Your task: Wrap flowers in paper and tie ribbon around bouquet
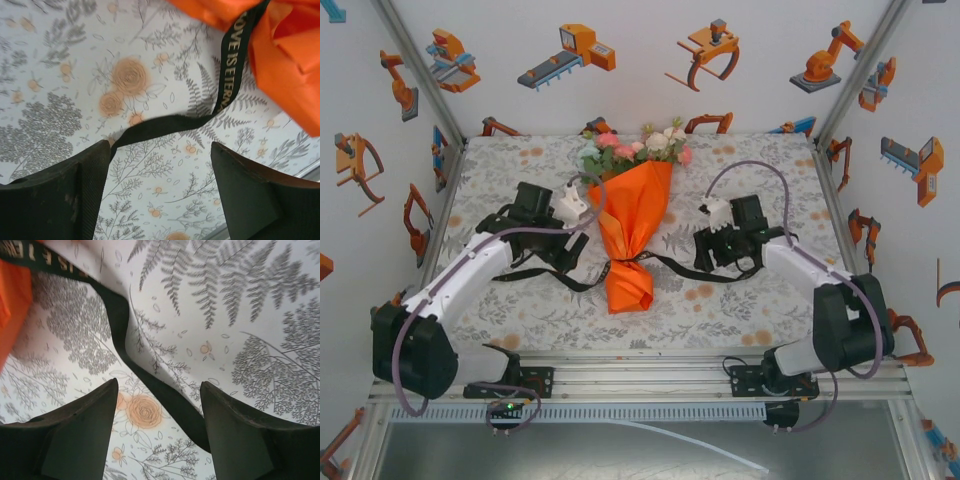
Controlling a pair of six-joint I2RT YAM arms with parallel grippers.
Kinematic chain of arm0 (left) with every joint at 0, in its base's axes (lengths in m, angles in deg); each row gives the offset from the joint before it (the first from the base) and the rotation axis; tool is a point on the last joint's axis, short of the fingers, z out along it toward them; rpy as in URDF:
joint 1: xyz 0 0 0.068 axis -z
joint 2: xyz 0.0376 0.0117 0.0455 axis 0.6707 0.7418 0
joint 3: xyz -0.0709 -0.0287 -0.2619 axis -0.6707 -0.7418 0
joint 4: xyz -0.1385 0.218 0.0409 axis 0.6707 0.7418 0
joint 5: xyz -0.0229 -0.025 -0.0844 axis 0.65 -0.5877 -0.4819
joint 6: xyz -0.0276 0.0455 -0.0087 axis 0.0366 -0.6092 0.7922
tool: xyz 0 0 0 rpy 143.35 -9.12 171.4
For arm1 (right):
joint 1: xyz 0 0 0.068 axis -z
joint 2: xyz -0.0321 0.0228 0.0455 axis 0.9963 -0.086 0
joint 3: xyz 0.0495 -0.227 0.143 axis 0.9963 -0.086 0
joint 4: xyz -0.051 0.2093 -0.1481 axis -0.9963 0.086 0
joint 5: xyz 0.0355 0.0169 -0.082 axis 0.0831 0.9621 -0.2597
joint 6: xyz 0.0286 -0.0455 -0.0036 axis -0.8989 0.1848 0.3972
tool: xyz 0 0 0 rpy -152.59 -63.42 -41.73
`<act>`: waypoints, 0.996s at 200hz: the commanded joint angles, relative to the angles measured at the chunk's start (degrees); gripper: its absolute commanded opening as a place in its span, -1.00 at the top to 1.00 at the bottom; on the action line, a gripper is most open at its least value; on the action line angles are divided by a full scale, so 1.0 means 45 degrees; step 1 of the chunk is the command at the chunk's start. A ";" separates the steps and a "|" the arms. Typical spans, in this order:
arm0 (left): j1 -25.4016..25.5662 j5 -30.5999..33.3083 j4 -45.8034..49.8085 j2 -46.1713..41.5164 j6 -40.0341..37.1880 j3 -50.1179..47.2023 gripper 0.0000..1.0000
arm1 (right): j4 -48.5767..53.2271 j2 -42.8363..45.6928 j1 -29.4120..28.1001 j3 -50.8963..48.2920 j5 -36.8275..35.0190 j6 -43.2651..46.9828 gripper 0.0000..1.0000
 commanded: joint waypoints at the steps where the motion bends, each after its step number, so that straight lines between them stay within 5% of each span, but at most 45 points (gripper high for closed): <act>1: 0.0038 0.0177 0.0453 0.0138 -0.1006 -0.0227 -0.61 | 0.2112 -0.0646 -0.0537 0.1147 -0.0488 0.1031 -0.28; 58: 0.0084 0.0039 0.0150 -0.0017 -0.1621 -0.0751 -0.76 | 0.2570 -0.2765 -0.2095 0.2453 -0.1739 0.1635 -0.27; 87: 0.0151 -0.0417 -0.0387 -0.0585 -0.2243 -0.1561 -0.88 | 0.3244 -0.3832 -0.2730 0.3324 -0.1760 0.1674 -0.12; 122: 0.0656 -0.0141 -0.1044 -0.1046 -0.3184 -0.2381 -0.97 | 0.3159 -0.3758 -0.2948 0.3350 -0.1930 0.1396 1.00; 199: 0.0926 0.1288 -0.1531 0.2067 -0.4391 -0.1835 -0.67 | 0.1317 -0.0922 -0.2461 0.2266 -0.0514 0.0411 1.00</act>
